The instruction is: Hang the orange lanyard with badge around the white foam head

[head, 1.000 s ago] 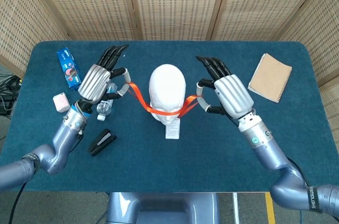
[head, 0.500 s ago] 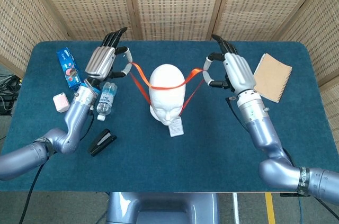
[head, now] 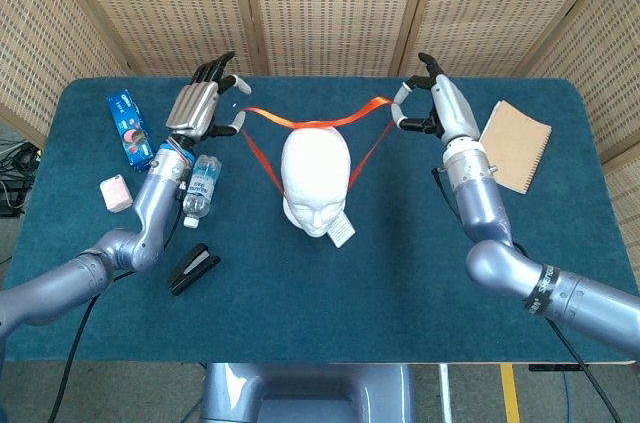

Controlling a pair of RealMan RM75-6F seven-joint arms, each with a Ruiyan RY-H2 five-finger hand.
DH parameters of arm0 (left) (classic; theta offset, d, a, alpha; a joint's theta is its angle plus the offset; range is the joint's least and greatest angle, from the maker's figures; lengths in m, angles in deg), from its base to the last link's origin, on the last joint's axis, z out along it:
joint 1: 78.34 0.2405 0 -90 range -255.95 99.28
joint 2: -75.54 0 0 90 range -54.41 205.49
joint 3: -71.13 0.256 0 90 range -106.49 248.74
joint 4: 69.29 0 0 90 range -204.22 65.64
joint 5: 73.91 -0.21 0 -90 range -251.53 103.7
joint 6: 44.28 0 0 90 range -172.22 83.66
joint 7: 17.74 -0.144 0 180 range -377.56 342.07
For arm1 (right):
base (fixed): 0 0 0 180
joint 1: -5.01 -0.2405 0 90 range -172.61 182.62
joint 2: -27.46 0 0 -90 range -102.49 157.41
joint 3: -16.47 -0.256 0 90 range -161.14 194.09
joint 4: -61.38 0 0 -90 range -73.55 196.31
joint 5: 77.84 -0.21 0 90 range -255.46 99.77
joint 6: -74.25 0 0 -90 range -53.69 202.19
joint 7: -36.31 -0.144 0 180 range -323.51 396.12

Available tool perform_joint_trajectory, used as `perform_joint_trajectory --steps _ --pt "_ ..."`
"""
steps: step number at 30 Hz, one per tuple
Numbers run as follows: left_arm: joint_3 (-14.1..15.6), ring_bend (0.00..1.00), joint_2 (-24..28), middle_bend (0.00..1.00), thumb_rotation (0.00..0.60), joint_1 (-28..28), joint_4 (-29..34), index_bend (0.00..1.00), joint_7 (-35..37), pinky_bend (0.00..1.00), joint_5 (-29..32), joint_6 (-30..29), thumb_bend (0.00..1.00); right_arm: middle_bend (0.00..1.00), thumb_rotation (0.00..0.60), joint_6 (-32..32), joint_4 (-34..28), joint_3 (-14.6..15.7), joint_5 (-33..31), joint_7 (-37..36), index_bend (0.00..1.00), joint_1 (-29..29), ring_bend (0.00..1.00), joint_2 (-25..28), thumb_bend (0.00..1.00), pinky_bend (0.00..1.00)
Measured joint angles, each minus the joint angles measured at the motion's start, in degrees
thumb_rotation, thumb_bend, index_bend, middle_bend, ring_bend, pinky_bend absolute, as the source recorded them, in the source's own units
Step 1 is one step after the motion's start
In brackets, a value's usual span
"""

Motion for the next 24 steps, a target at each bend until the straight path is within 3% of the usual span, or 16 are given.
perform_joint_trajectory --steps 1,3,4,5,8,13,16,19,21,23,24 --pt "0.1 0.00 -0.2 0.00 0.600 -0.1 -0.4 0.00 0.0 0.00 0.1 0.3 0.47 0.07 0.600 -0.3 0.9 0.2 -0.2 0.1 0.59 -0.3 0.00 -0.5 0.56 0.00" --pt "0.3 0.00 -0.7 0.00 0.600 -0.3 -1.4 0.00 0.1 0.00 0.3 0.9 0.36 0.02 0.600 -0.8 2.8 0.7 -0.5 0.1 0.30 -0.7 0.00 -1.7 0.34 0.00" --pt "0.3 0.00 -0.9 0.00 0.600 -0.4 -1.8 0.00 0.2 0.00 0.4 1.2 0.26 0.00 0.600 -1.0 3.5 0.8 -0.4 0.1 0.15 -0.8 0.00 -2.2 0.20 0.00" --pt "0.4 0.00 -1.1 0.00 0.600 -0.5 -2.2 0.00 0.3 0.00 0.4 1.5 0.15 0.00 0.600 -1.3 4.3 1.1 -0.2 0.0 0.09 -1.0 0.00 -2.7 0.12 0.00" --pt "0.3 0.00 -1.6 0.00 0.598 -0.6 -3.1 0.00 1.3 0.00 0.5 1.8 0.01 0.00 0.600 -2.4 6.1 1.8 1.1 0.0 0.04 -1.1 0.00 -3.5 0.04 0.00" --pt "0.3 0.00 -2.2 0.00 0.520 -0.5 -4.2 0.00 3.8 0.00 -1.6 1.2 0.00 0.00 0.600 -1.7 7.6 2.7 4.7 0.2 0.03 -0.9 0.00 -4.4 0.02 0.00" --pt "0.5 0.00 -1.8 0.00 0.518 0.0 -4.0 0.00 6.0 0.00 -3.7 0.2 0.00 0.00 0.600 0.4 7.8 3.4 7.4 0.8 0.03 -0.5 0.00 -4.6 0.02 0.00" --pt "1.3 0.00 -0.6 0.00 0.519 1.1 -2.4 0.00 6.7 0.00 -6.3 -1.8 0.00 0.02 0.600 3.5 6.9 4.4 10.3 1.8 0.03 0.6 0.00 -4.3 0.10 0.00" --pt "1.8 0.00 0.4 0.00 0.522 2.1 -1.0 0.00 6.6 0.00 -7.5 -3.5 0.00 0.19 0.600 5.8 5.9 5.0 12.5 2.4 0.03 1.7 0.11 -3.8 0.18 0.02" --pt "2.4 0.00 1.4 0.00 0.531 3.1 0.5 0.00 6.1 0.00 -8.1 -5.1 0.00 0.50 0.600 8.2 4.7 5.7 14.8 2.7 0.02 3.1 0.41 -3.2 0.32 0.19" --pt "2.8 0.00 2.2 0.00 0.536 3.8 1.8 0.00 5.3 0.00 -8.4 -6.1 0.00 0.57 0.600 9.3 4.1 6.2 15.9 2.9 0.02 3.9 0.49 -2.9 0.38 0.30"
